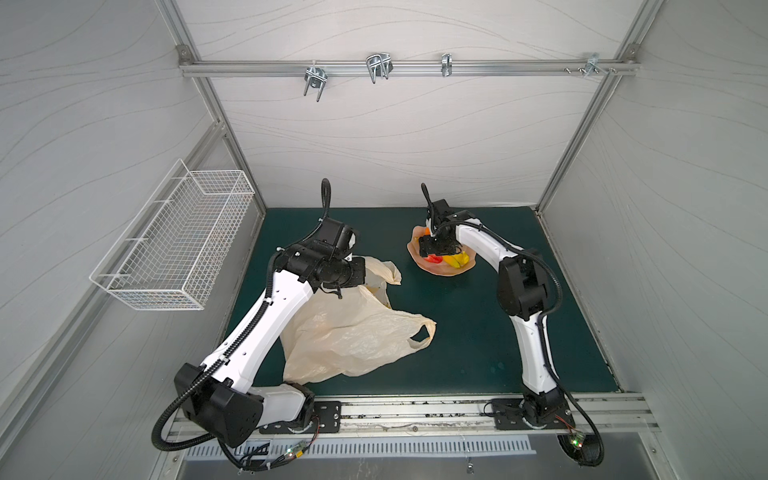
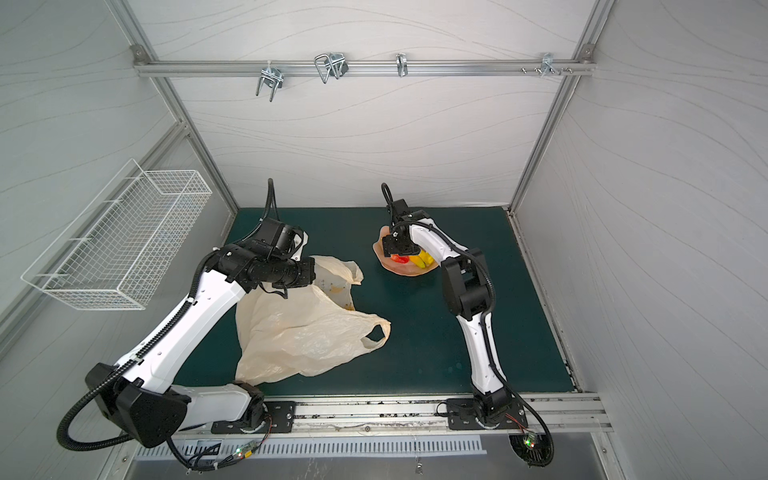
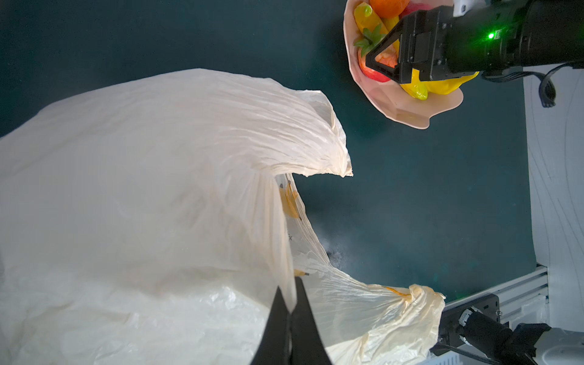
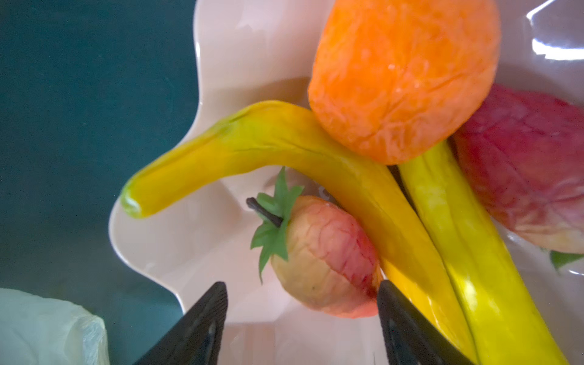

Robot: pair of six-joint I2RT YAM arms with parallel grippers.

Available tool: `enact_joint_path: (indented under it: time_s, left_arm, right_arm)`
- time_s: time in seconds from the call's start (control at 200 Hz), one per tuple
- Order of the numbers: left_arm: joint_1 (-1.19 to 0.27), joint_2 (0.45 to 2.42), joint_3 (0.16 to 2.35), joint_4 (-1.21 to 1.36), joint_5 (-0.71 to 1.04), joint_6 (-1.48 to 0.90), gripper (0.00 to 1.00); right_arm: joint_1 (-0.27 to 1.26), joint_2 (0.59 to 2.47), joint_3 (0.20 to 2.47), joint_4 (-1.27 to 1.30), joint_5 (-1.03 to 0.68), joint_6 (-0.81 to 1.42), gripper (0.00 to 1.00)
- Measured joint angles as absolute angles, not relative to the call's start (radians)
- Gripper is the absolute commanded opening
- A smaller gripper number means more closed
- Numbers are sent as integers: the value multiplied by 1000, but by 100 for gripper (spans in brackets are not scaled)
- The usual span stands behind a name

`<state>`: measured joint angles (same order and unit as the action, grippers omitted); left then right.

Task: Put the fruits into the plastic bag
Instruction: 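Lower the right gripper onto the peach-coloured strawberry in the bowl, then close the right gripper on the strawberry and lift it from the bowl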

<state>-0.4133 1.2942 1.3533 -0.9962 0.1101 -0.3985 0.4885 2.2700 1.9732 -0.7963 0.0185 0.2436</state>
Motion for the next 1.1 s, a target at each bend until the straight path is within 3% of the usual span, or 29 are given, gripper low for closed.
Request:
enact_joint_path:
  time_s: [0.57,1.101]
  left_arm:
    - [-413,1258,1343,-1010,110,-404,0]
    - [-413,1242,1338,-1023,114,-409,0]
  right_arm:
    - [488,2333,2017,-799,27,267,68]
    - [488,2345,2021,-796,58,316,41]
